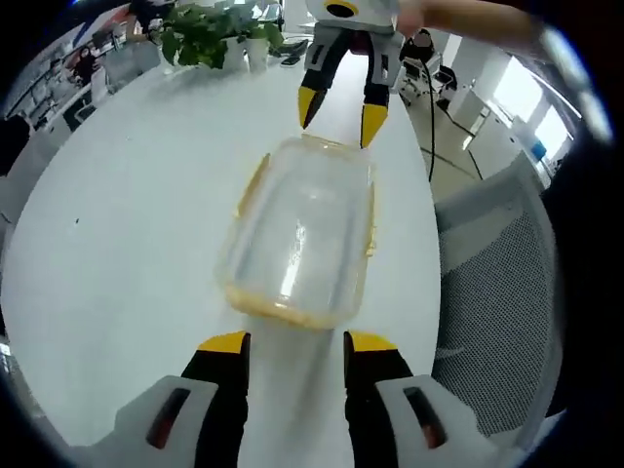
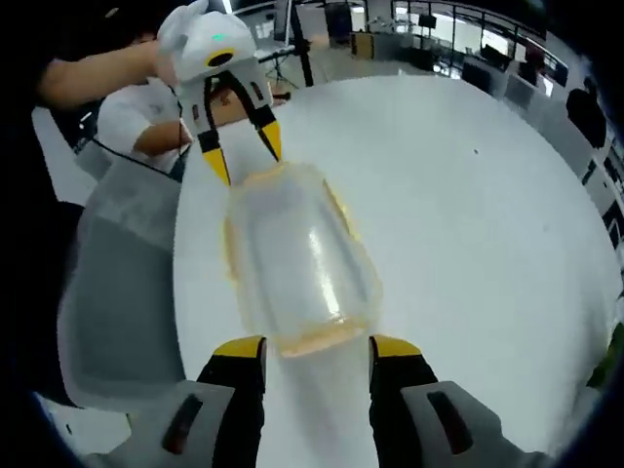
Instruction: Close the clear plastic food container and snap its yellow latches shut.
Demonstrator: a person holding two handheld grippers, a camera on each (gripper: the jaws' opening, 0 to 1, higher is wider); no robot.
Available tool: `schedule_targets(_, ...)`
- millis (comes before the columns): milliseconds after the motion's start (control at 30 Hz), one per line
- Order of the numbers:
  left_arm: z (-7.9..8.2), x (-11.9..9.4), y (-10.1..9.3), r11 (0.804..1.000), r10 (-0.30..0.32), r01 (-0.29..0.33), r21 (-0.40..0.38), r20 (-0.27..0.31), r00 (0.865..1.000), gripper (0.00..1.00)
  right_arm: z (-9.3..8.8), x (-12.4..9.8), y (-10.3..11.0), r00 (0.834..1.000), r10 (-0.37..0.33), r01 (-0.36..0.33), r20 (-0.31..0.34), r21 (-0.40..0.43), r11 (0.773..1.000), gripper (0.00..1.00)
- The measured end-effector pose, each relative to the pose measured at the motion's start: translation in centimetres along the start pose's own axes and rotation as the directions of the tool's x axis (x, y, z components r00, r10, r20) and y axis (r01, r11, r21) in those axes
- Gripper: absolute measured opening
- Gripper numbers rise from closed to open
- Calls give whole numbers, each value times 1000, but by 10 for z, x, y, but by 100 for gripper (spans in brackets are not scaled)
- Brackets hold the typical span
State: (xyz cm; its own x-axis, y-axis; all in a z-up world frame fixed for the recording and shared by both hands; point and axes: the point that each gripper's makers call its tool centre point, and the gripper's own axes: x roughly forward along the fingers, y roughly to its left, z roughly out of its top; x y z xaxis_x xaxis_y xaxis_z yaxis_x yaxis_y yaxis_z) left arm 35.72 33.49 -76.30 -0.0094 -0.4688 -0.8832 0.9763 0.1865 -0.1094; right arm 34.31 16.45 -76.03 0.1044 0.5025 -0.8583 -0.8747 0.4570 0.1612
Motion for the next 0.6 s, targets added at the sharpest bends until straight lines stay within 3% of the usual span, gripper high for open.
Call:
schedule_targets(167,2,-2,3,996,-2,4,-90,21,1000,38,1,0,-4,1000,-27,26,5,75,997,40)
schedule_targets(300,8,-5,7,980,11,4,-201,72,997,37,3,-3,-8,999,-46,42,26,143,989,39)
schedule_targets(433,13,-6,14,948,29,7,-320,106,994,36,2,-4,-14,997,-70,57,46,236,970,40)
schedule_targets(500,18,-6,15,925,27,29,-379,142,989,38,3,-3,-15,996,-73,54,54,284,957,40)
schedule_targets(600,17,-5,19,889,42,30,-456,146,988,36,4,-1,-15,995,-78,57,55,317,947,40)
